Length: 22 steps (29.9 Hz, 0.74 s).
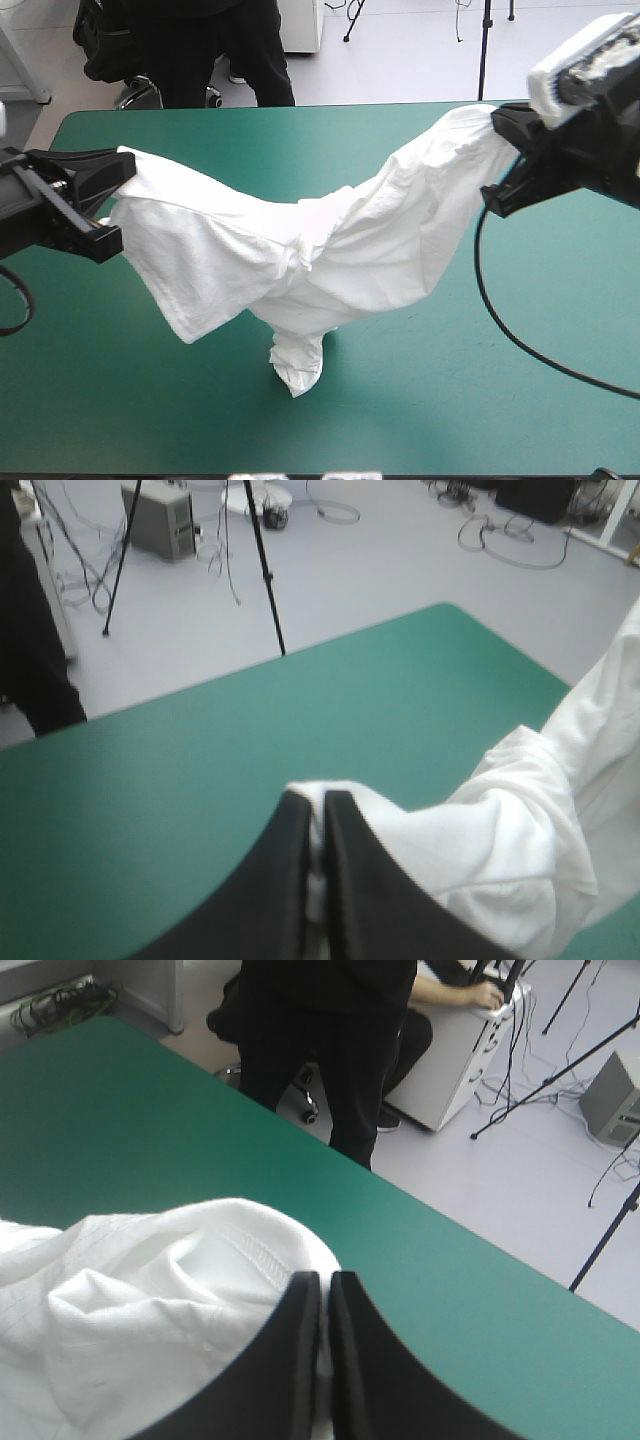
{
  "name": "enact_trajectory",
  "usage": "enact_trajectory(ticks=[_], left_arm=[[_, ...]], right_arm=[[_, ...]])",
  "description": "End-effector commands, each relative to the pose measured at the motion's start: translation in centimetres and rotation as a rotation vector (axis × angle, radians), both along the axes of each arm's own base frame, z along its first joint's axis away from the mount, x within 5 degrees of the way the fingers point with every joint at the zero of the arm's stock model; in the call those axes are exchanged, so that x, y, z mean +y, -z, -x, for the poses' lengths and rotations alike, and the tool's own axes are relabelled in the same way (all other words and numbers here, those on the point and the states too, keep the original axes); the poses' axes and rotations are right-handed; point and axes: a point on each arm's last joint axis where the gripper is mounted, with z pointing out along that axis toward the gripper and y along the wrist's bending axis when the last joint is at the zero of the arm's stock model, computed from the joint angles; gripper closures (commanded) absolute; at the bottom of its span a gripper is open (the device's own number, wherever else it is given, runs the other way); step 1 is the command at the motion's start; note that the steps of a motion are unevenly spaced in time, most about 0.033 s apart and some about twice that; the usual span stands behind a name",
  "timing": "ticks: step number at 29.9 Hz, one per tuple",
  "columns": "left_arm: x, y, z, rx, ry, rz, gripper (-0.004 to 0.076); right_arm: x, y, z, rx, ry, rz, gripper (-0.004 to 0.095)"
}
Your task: Fold the cloth
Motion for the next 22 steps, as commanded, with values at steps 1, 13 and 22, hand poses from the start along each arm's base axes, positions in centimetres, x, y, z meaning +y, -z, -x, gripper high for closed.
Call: enact_trajectory(ticks=[1, 13, 22], left_arm=[[0.0, -3.0, 3.0, -0.167, 0.047, 0.095, 0.0733], [0.4, -6.6, 8.8, -0.365, 0.135, 0.160, 0.0733], [0.8, -5.3, 7.4, -0.219, 0.046, 0.141, 0.0733]], right_arm=[[-2.1, -2.6, 3.6, -0.197, 0.018, -0.098, 0.0925], [-5.6, -4.1, 10.9, -0.357, -0.010, -0.240, 0.0925], [-4.3, -2.1, 9.5, -0.192, -0.048, -0.238, 0.0925]])
